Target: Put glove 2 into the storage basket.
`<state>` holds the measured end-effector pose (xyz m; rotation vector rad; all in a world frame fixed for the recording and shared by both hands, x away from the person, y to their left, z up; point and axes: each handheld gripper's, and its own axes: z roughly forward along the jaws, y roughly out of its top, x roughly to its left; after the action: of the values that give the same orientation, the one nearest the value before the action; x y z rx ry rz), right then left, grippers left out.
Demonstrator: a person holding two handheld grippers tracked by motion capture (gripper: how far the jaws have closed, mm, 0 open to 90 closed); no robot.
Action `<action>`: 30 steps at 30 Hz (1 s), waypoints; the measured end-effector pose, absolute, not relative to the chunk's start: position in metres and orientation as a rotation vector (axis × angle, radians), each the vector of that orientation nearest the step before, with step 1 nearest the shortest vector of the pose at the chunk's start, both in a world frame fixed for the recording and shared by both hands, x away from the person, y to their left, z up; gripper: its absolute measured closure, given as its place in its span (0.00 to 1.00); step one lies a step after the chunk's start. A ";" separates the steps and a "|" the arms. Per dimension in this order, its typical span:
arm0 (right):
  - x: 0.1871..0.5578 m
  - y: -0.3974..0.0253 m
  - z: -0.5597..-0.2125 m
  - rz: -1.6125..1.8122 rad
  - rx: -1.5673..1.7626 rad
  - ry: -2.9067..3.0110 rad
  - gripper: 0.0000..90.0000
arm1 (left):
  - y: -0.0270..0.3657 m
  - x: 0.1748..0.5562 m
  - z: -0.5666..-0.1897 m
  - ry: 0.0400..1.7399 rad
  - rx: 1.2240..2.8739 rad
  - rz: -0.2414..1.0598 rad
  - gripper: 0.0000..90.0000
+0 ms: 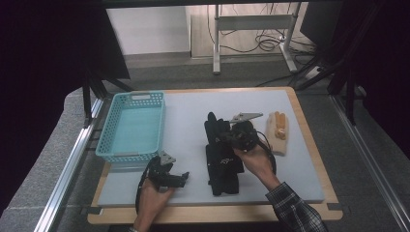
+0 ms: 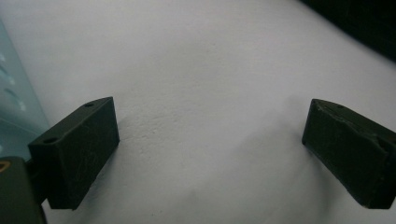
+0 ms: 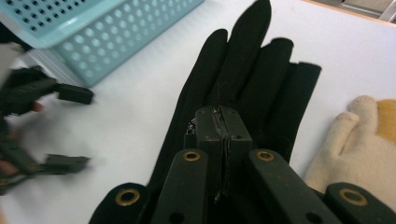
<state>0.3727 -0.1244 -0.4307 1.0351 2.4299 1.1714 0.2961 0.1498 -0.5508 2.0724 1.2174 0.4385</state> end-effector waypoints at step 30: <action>0.348 -0.126 -0.502 1.128 1.248 2.406 0.80 | 0.150 0.296 -0.551 1.217 2.071 0.441 0.05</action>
<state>0.3479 -0.1265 -0.5022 1.2476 2.4062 1.1277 0.2961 0.1498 -0.5509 2.0712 1.2173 0.4409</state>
